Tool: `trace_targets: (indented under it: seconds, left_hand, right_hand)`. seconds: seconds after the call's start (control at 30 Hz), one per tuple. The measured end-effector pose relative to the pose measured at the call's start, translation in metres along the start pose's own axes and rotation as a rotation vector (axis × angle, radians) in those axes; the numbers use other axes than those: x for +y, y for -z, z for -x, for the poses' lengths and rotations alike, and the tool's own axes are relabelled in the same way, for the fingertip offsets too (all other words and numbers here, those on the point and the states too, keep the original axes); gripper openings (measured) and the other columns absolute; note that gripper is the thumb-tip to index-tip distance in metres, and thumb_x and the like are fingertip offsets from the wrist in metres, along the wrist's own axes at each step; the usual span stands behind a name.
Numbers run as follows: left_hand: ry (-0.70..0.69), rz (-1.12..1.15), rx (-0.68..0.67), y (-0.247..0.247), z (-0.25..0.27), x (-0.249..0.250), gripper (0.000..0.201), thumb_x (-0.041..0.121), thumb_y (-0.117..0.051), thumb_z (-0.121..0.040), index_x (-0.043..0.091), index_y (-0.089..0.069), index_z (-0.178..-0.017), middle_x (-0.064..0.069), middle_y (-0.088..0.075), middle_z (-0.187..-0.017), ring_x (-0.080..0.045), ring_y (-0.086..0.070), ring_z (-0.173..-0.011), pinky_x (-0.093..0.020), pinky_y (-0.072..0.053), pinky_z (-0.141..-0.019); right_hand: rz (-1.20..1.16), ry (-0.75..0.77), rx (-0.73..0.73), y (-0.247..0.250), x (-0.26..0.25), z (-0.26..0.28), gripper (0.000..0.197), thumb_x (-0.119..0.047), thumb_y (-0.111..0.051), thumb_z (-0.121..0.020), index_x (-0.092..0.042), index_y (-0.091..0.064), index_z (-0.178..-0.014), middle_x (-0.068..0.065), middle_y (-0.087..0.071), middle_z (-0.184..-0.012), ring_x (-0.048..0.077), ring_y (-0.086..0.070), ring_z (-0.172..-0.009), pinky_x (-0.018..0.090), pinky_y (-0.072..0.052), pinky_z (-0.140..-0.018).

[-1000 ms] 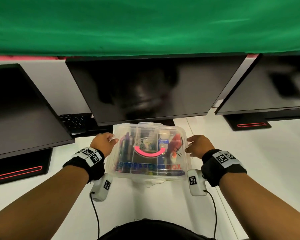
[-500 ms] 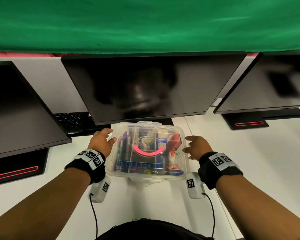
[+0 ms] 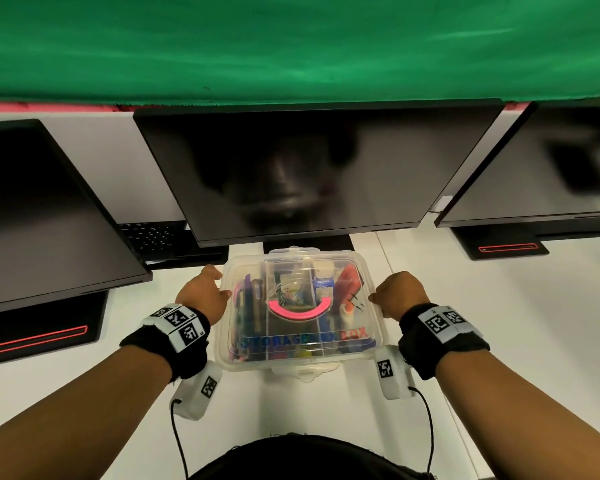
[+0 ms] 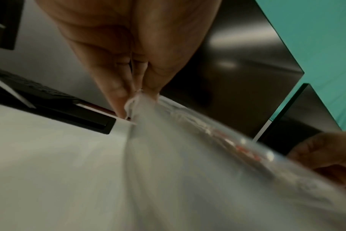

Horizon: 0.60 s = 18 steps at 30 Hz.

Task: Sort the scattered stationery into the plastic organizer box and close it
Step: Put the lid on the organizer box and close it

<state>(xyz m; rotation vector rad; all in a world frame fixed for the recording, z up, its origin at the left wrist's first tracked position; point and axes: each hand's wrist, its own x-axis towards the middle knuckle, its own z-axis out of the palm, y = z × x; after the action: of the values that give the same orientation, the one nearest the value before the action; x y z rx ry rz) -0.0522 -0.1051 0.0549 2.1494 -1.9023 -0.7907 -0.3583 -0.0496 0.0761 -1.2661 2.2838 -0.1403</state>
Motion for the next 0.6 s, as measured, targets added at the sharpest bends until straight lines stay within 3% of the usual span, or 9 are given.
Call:
trace_targets:
  seconds: [0.1, 0.2, 0.27, 0.37, 0.4, 0.47, 0.53, 0.6]
  left_hand:
    - [0.028, 0.036, -0.041, 0.002, 0.01, -0.007, 0.038, 0.023, -0.056, -0.09, 0.009, -0.043, -0.122, -0.013, -0.065, -0.109, -0.031, -0.063, -0.098, -0.035, -0.051, -0.085]
    - [-0.033, -0.084, -0.055, 0.006, 0.02, -0.007, 0.046, 0.023, -0.055, -0.089, 0.012, -0.039, -0.13, -0.014, -0.054, -0.126, -0.031, -0.057, -0.11, -0.038, -0.049, -0.093]
    - [-0.229, -0.23, 0.016, 0.007, 0.029, 0.001, 0.052, 0.023, -0.054, -0.088, 0.017, -0.037, -0.136, -0.01, -0.043, -0.137, -0.028, -0.047, -0.123, -0.038, -0.043, -0.102]
    - [-0.657, -0.315, 0.015, 0.002, 0.051, 0.015, 0.05, 0.032, -0.055, -0.085, 0.022, -0.046, -0.133, -0.003, -0.046, -0.139, -0.022, -0.042, -0.13, -0.036, -0.035, -0.111]
    - [-0.788, -0.371, -0.037, -0.002, 0.059, 0.017, 0.05, 0.04, -0.054, -0.085, 0.023, -0.049, -0.131, -0.002, -0.049, -0.138, -0.021, -0.042, -0.13, -0.039, -0.032, -0.114]
    - [-0.954, -0.481, -0.143, -0.015, 0.073, 0.017, 0.059, 0.06, -0.041, -0.085, 0.025, -0.045, -0.133, -0.002, -0.048, -0.14, -0.022, -0.038, -0.134, -0.046, -0.022, -0.117]
    - [-0.953, -0.532, -0.239, -0.026, 0.083, 0.016, 0.08, 0.076, -0.022, -0.08, 0.027, -0.03, -0.142, -0.001, -0.034, -0.15, -0.021, -0.026, -0.142, -0.046, -0.008, -0.118]
    - [-0.887, -0.559, -0.275, -0.033, 0.084, 0.015, 0.089, 0.08, -0.021, -0.075, 0.029, -0.015, -0.147, 0.0, -0.016, -0.157, -0.018, -0.012, -0.146, -0.042, 0.003, -0.118]
  right_hand:
    - [0.02, 0.044, -0.056, 0.004, -0.002, -0.001, 0.028, -0.021, -0.059, -0.087, 0.005, -0.068, -0.091, 0.019, -0.069, -0.096, 0.034, -0.065, -0.096, 0.034, -0.053, -0.087]
    - [0.157, 0.099, -0.019, 0.006, -0.012, 0.006, 0.029, -0.022, -0.057, -0.09, -0.001, -0.063, -0.109, 0.016, -0.064, -0.115, 0.029, -0.06, -0.107, 0.032, -0.047, -0.091]
    - [0.219, 0.172, 0.031, 0.006, -0.026, 0.008, 0.036, -0.025, -0.057, -0.089, -0.005, -0.057, -0.119, 0.014, -0.055, -0.125, 0.028, -0.057, -0.111, 0.032, -0.046, -0.095]
    - [0.212, 0.375, 0.018, 0.004, -0.055, 0.008, 0.045, -0.031, -0.064, -0.082, -0.01, -0.056, -0.121, 0.009, -0.049, -0.127, 0.028, -0.057, -0.109, 0.038, -0.049, -0.096]
    - [0.248, 0.467, -0.018, 0.003, -0.065, 0.007, 0.053, -0.034, -0.067, -0.08, -0.011, -0.053, -0.125, 0.009, -0.047, -0.132, 0.028, -0.054, -0.115, 0.038, -0.046, -0.1]
    - [0.397, 0.595, -0.114, 0.0, -0.083, 0.0, 0.075, -0.037, -0.071, -0.077, -0.012, -0.038, -0.139, 0.008, -0.035, -0.148, 0.027, -0.035, -0.136, 0.037, -0.026, -0.115]
    - [0.492, 0.616, -0.204, -0.004, -0.097, -0.007, 0.092, -0.038, -0.075, -0.073, -0.015, -0.025, -0.146, 0.005, -0.023, -0.156, 0.025, -0.017, -0.145, 0.041, -0.013, -0.12]
    - [0.491, 0.58, -0.253, -0.006, -0.103, -0.016, 0.103, -0.039, -0.081, -0.066, -0.02, -0.02, -0.148, 0.003, -0.02, -0.156, 0.026, -0.017, -0.145, 0.049, -0.019, -0.117]
